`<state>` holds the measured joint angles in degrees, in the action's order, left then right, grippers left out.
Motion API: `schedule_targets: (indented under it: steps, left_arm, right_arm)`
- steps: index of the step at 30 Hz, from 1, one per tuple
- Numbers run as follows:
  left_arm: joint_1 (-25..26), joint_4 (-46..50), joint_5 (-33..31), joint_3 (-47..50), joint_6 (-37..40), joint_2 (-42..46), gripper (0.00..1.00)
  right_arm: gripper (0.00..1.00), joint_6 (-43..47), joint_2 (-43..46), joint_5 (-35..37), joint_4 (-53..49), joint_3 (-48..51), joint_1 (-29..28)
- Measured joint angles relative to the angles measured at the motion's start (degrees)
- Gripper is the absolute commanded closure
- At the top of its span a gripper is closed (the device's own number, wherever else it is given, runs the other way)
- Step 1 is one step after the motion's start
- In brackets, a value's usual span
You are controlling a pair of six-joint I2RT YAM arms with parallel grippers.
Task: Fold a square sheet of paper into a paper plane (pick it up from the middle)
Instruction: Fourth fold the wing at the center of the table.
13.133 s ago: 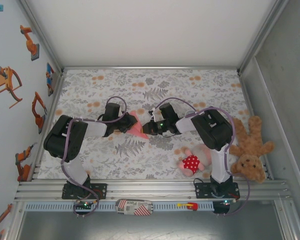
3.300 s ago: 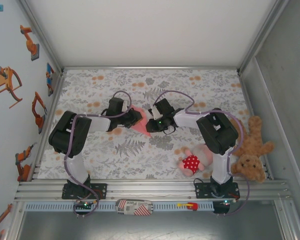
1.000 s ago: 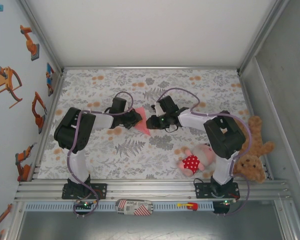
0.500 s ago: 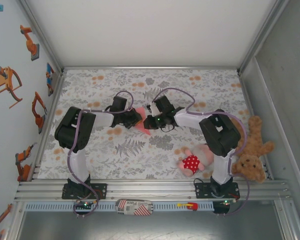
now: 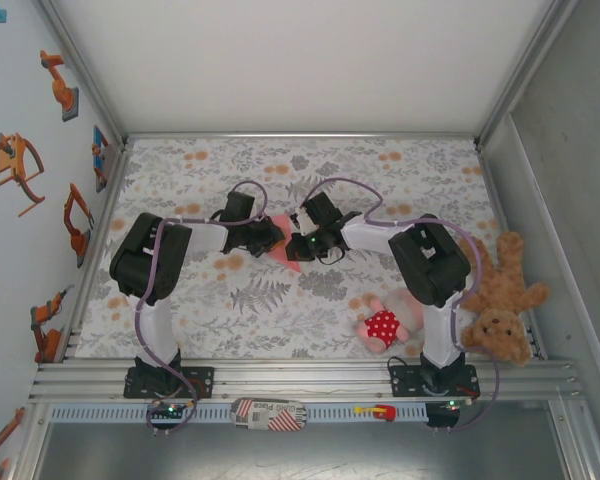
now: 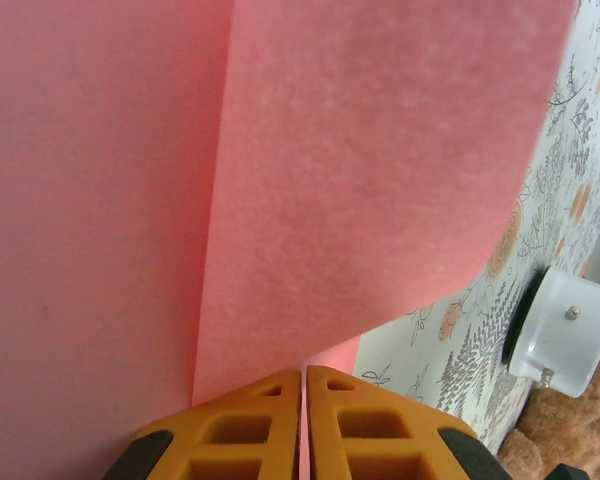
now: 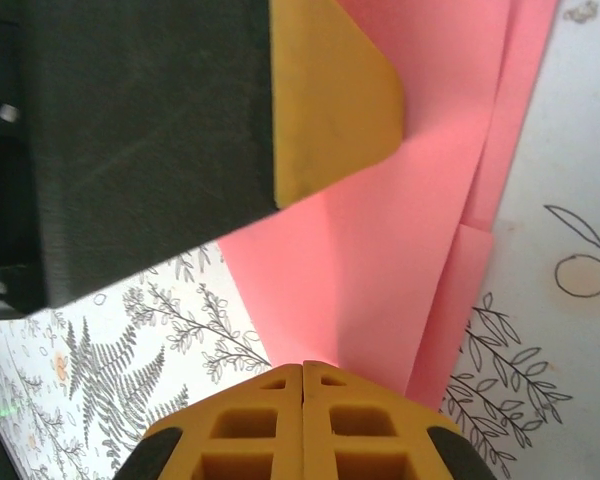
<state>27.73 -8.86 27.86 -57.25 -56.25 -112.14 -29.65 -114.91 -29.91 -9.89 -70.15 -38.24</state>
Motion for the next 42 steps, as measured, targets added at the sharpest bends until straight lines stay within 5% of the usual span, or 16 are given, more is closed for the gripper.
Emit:
schedule_targets:
  steps: [42]
  left_arm:
    - [0.00, 6.56, -0.83, -3.52, 0.17, -0.87, 0.89]
  right_arm:
    - [0.98, 4.44, 3.41, 0.79, -2.82, 5.57, 0.00]
